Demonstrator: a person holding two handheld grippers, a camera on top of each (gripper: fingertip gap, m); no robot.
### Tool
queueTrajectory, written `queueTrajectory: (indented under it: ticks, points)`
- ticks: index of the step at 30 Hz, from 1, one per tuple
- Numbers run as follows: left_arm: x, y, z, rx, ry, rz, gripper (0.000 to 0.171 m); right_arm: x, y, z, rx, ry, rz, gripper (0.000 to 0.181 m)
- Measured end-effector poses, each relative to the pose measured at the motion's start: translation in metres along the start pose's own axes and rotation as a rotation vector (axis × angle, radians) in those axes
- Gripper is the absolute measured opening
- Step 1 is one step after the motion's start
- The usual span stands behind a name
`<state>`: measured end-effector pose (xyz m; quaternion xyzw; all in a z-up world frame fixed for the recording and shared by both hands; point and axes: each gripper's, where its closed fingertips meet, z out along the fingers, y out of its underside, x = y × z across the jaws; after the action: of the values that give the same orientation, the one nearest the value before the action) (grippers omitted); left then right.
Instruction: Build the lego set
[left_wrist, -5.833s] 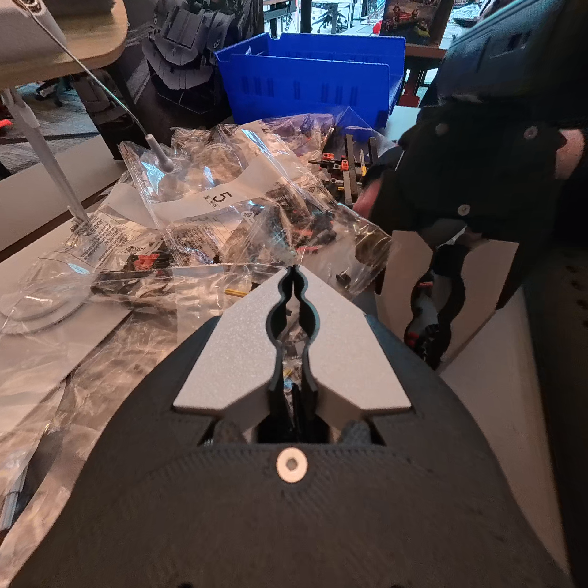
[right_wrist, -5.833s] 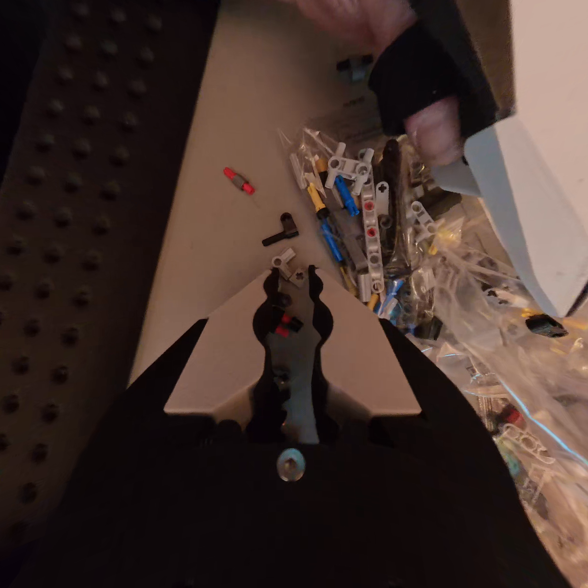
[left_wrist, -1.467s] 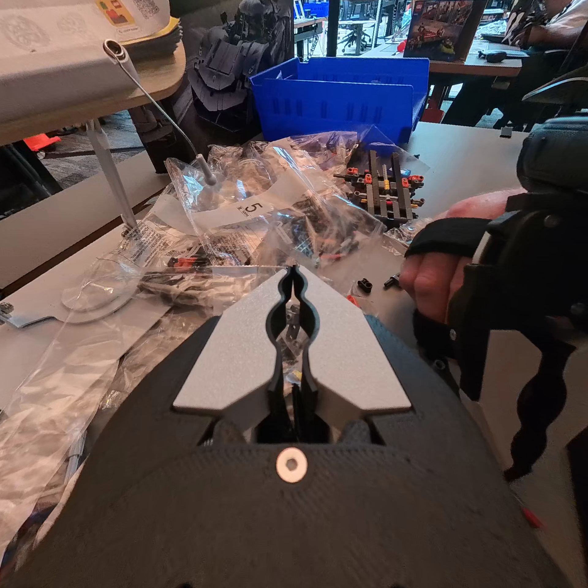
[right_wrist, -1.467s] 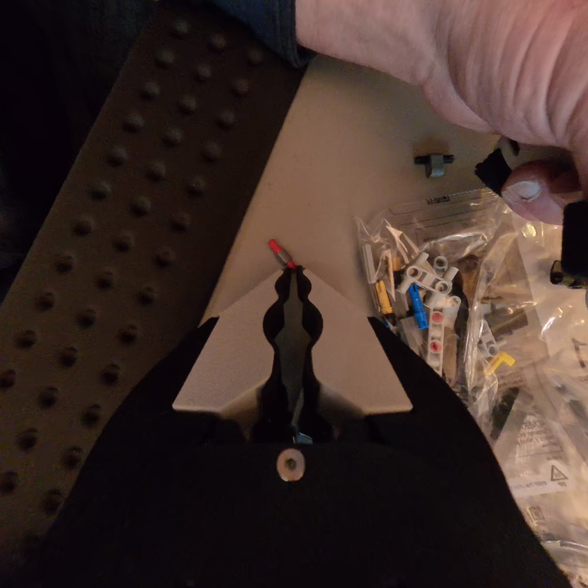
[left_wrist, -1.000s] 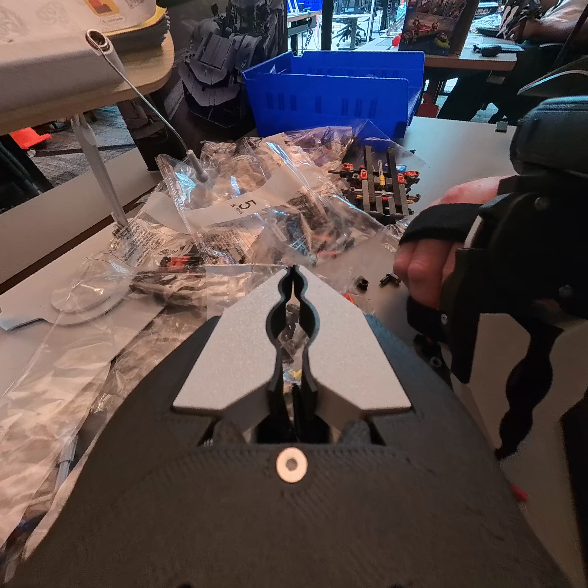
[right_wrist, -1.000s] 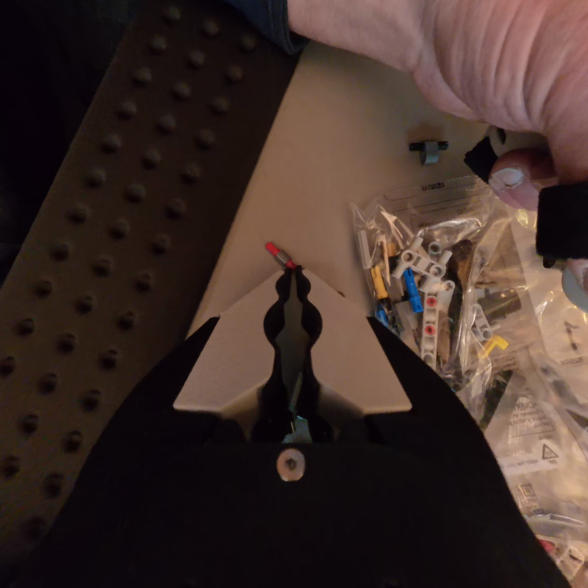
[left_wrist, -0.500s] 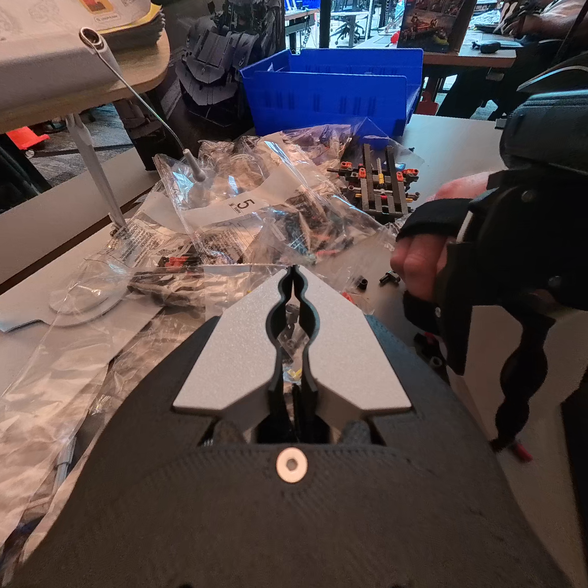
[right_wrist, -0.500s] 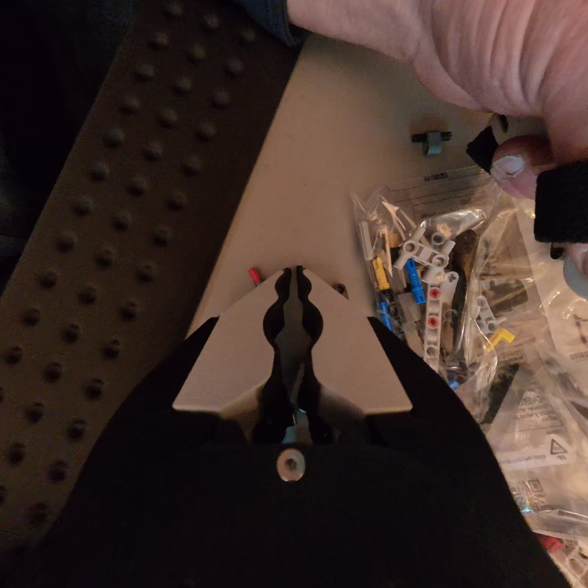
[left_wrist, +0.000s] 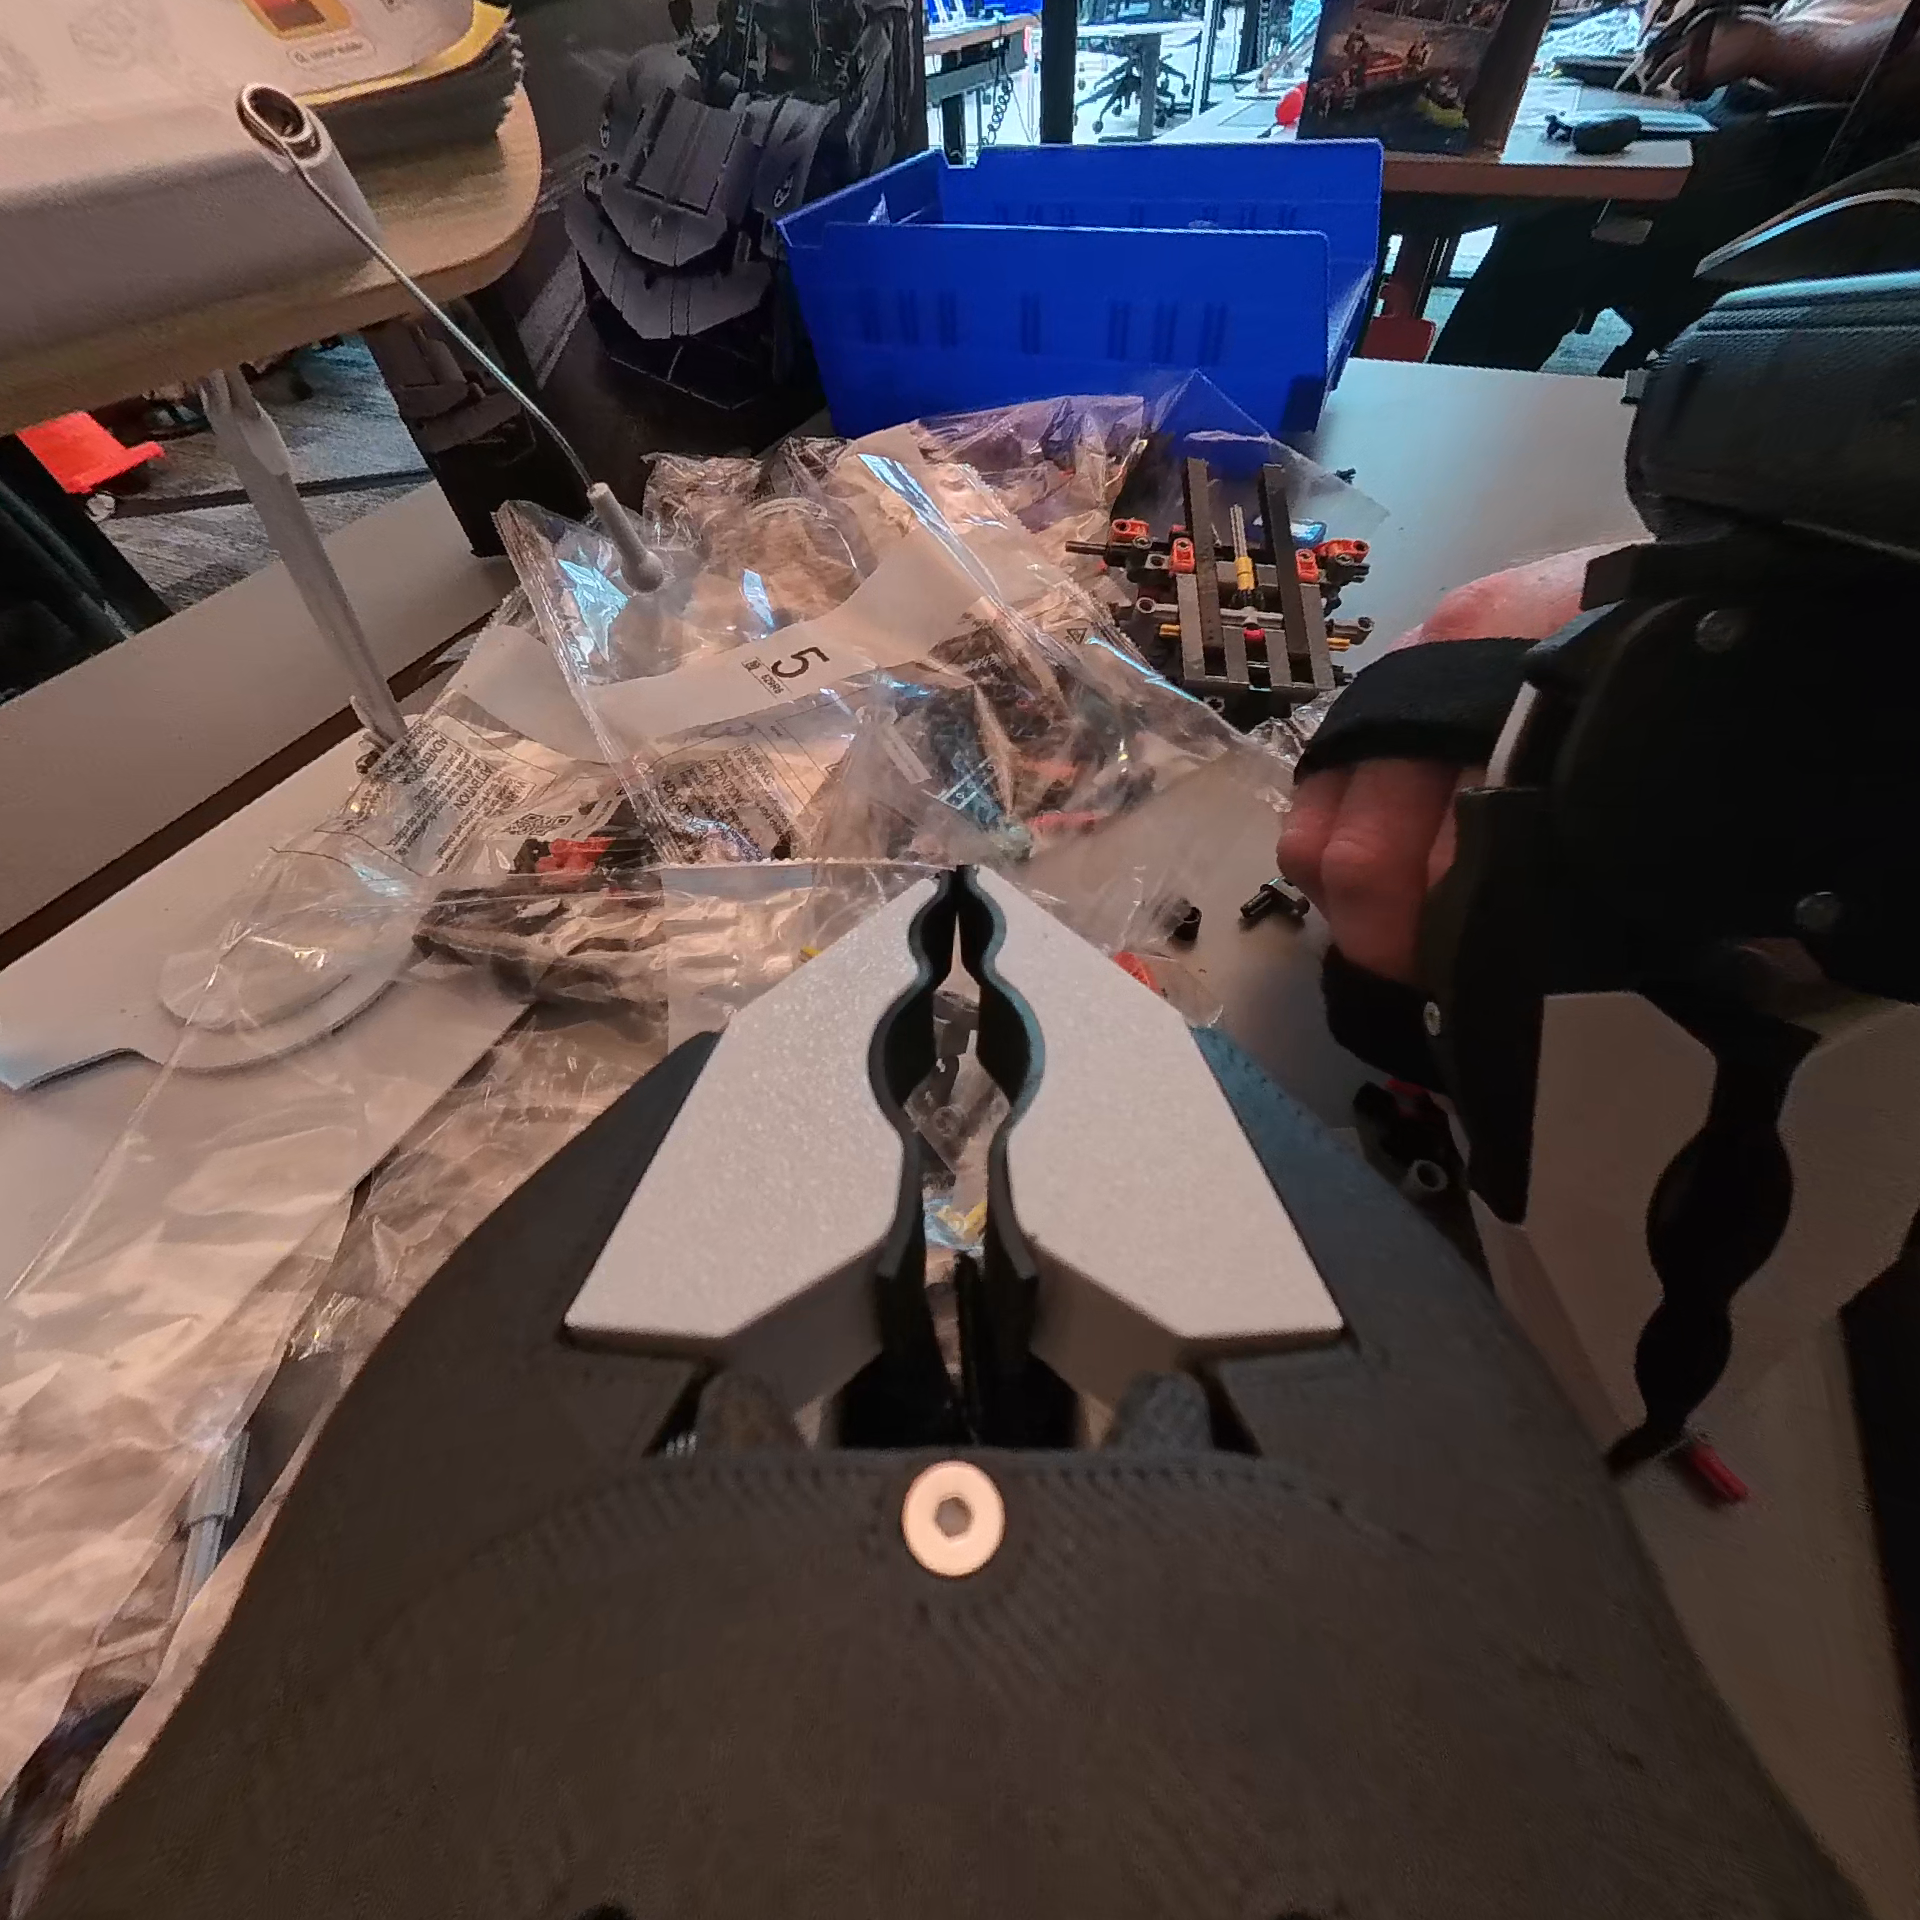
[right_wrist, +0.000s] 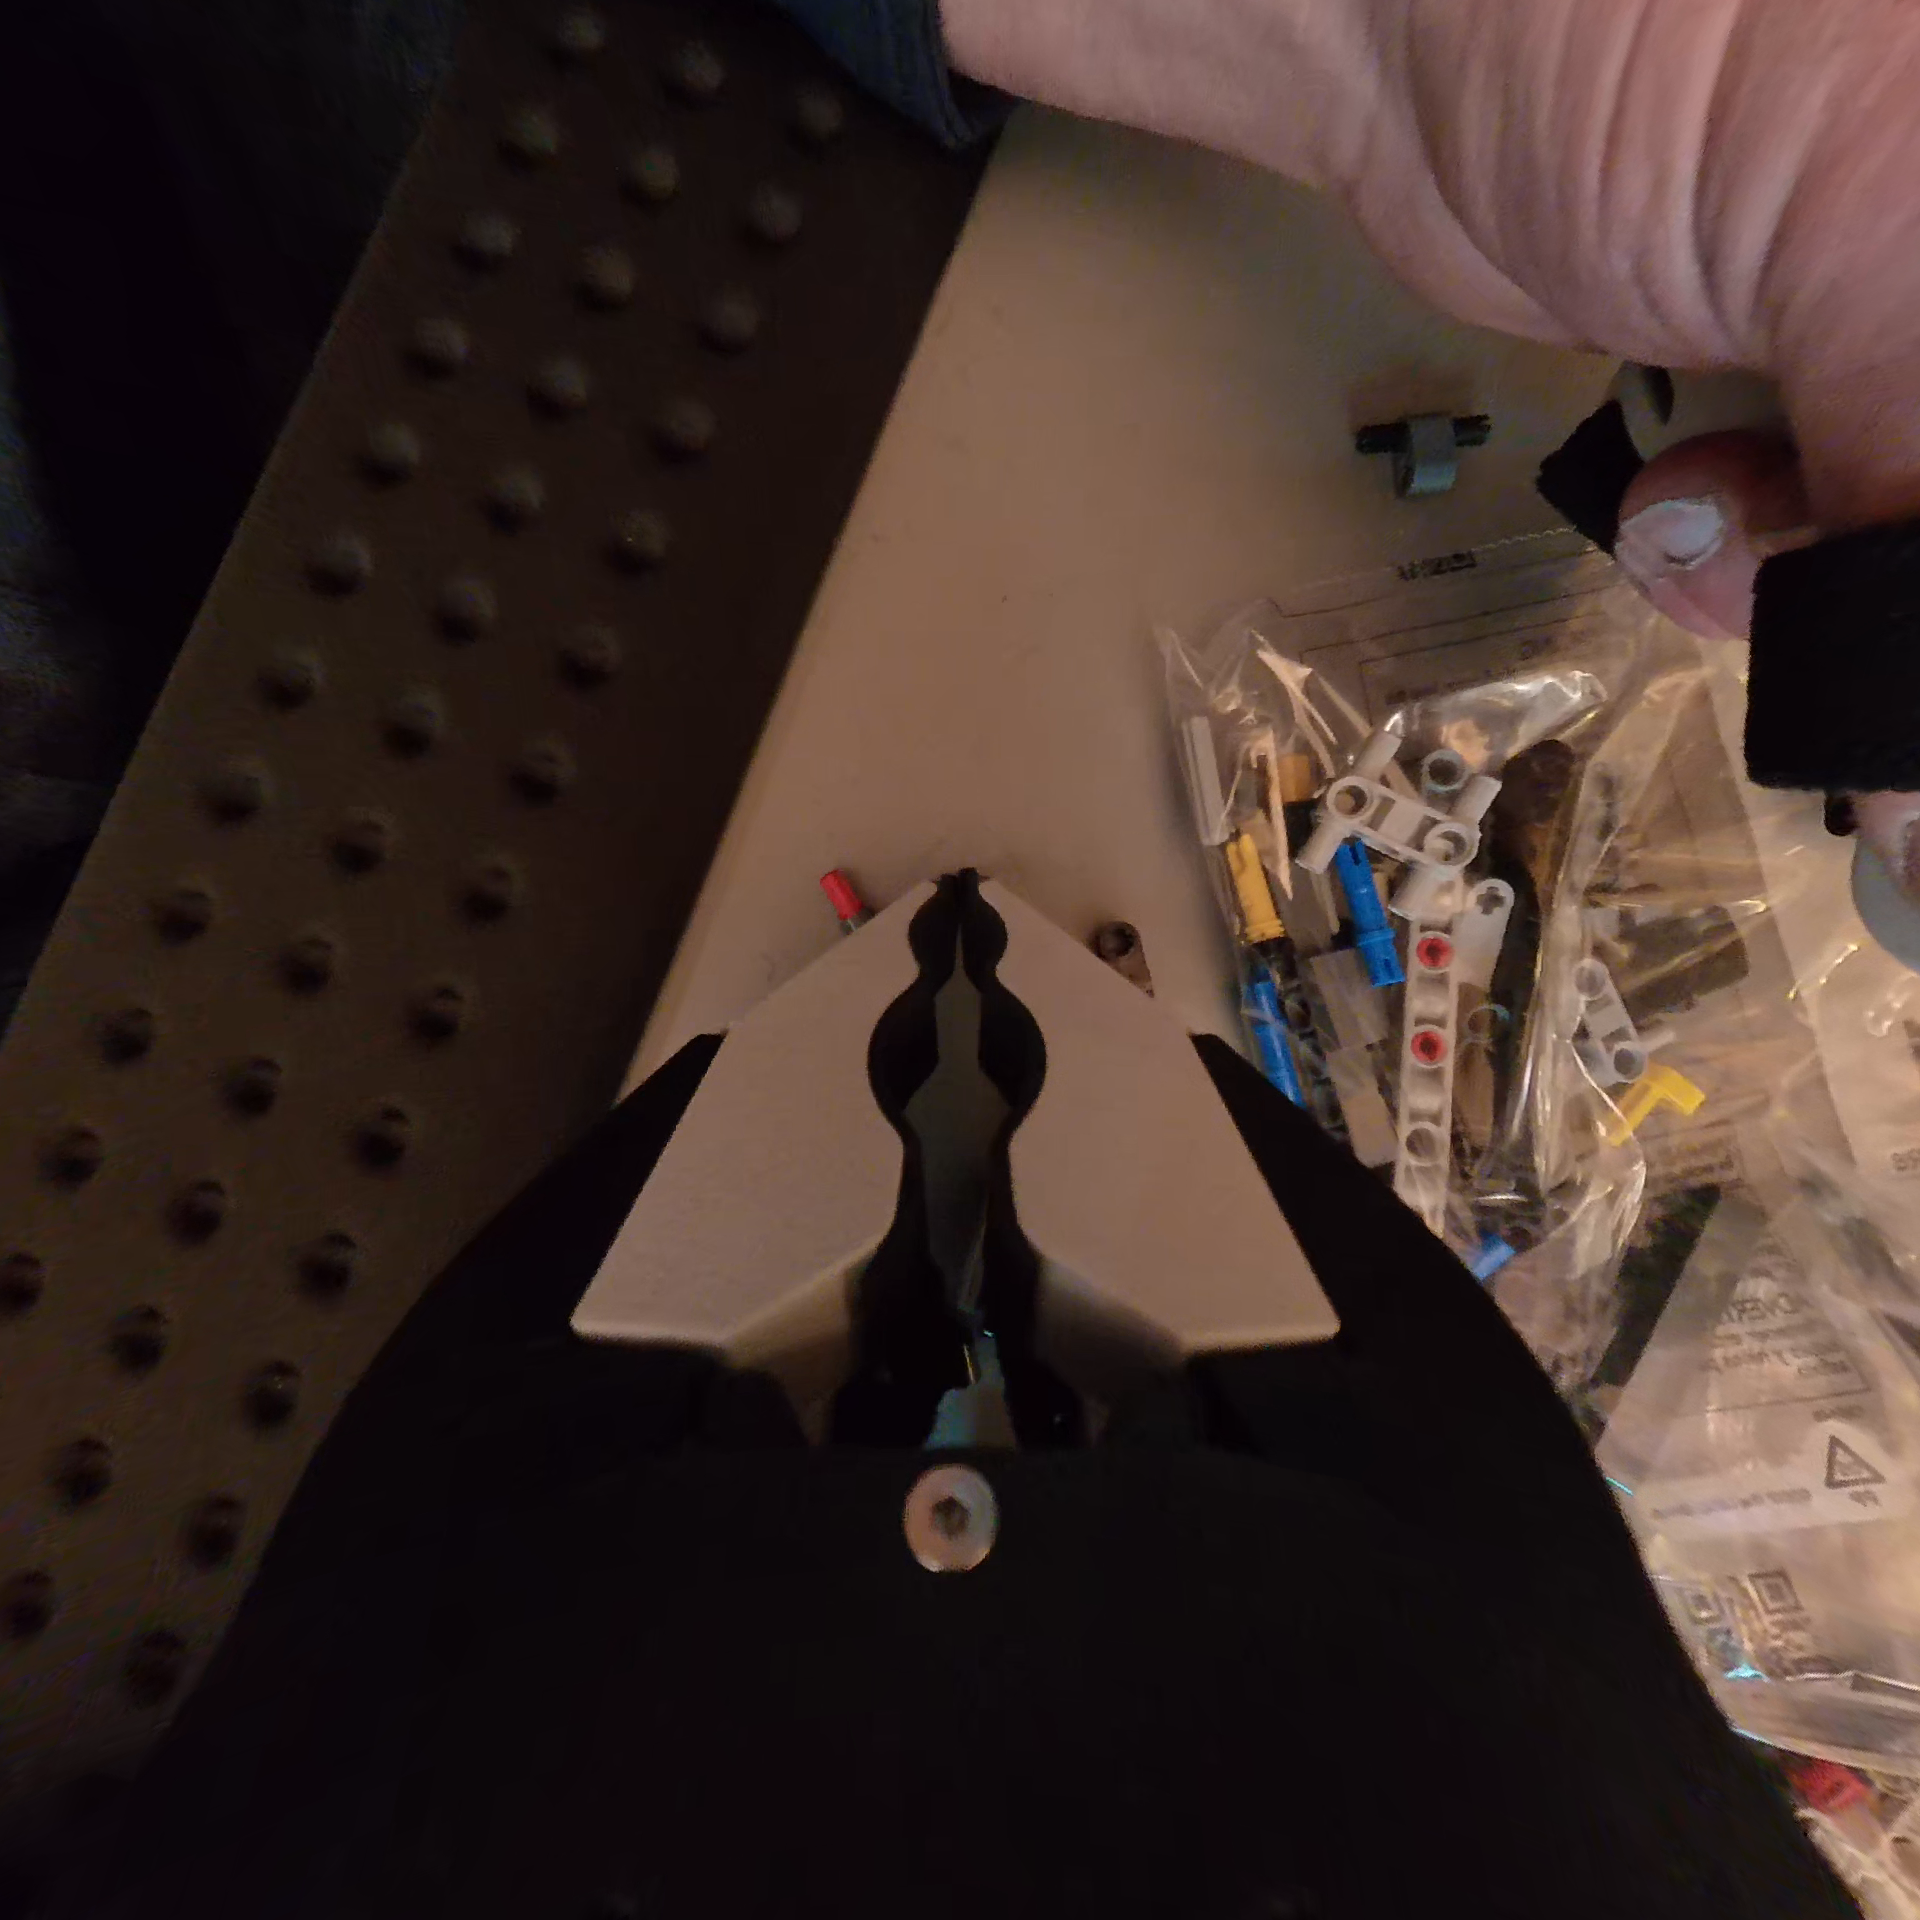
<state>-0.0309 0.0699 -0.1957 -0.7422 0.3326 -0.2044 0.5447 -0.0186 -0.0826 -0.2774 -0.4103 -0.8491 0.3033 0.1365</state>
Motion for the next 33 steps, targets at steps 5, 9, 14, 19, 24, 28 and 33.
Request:
queueTrajectory:
  ticks: [5,9,14,19,24,28,33]
  points:
    - [0.000,0.001,0.000,-0.003,-0.001,0.003,0.000,0.000,0.000,0.000,0.001,0.000,0.002,0.000]
    - [-0.001,0.000,0.000,-0.003,-0.005,0.003,0.000,0.000,0.000,0.000,0.002,-0.003,0.005,0.000]
    - [0.000,0.000,0.000,-0.002,-0.003,0.004,0.000,0.000,0.000,0.000,0.003,-0.006,0.008,0.000]
    - [0.000,0.001,0.001,-0.005,-0.006,0.007,0.000,0.000,0.000,0.000,0.004,-0.006,0.009,0.000]
    - [0.000,0.001,0.001,-0.005,-0.004,0.008,0.000,0.001,0.000,0.000,0.004,-0.006,0.010,0.000]
    - [-0.001,0.000,0.000,-0.002,-0.007,0.009,0.000,0.003,0.003,-0.003,-0.006,0.010,0.010,0.000]
    - [0.000,0.000,0.000,-0.004,-0.004,0.011,0.000,0.011,0.010,-0.008,-0.013,0.035,0.035,0.000]
